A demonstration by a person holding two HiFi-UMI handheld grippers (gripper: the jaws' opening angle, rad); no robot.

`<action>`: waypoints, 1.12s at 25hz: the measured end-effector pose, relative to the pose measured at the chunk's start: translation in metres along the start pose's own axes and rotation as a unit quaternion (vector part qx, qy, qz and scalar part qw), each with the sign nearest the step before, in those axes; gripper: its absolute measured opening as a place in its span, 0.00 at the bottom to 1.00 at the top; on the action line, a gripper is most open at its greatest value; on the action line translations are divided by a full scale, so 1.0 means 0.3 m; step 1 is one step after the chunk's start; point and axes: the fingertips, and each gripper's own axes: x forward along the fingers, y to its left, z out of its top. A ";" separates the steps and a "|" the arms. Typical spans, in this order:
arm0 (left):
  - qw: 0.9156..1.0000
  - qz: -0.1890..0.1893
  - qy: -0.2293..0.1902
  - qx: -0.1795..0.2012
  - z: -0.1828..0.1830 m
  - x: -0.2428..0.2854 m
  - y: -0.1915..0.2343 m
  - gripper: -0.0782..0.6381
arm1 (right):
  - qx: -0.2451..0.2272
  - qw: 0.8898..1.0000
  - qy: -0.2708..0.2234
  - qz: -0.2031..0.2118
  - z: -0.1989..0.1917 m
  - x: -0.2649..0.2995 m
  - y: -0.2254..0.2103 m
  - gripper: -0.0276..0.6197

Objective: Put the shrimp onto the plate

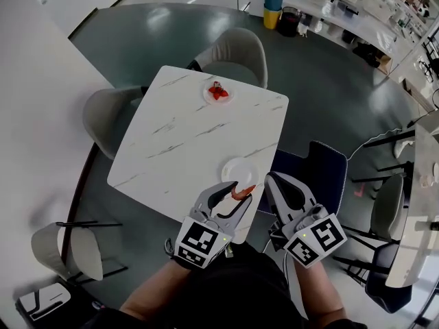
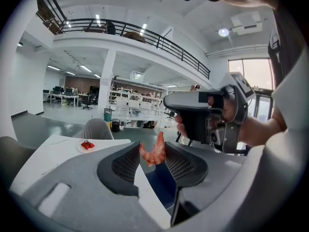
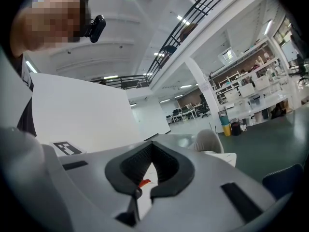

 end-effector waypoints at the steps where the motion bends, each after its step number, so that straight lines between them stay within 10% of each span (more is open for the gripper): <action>1: 1.000 0.000 0.005 0.001 -0.009 0.019 0.013 0.35 | 0.004 1.000 0.002 -0.003 -0.008 0.011 -0.018 0.05; 28: 0.975 -0.089 0.193 0.058 -0.688 0.482 0.241 0.35 | 0.068 0.992 0.034 -0.098 -0.372 0.130 -0.266 0.05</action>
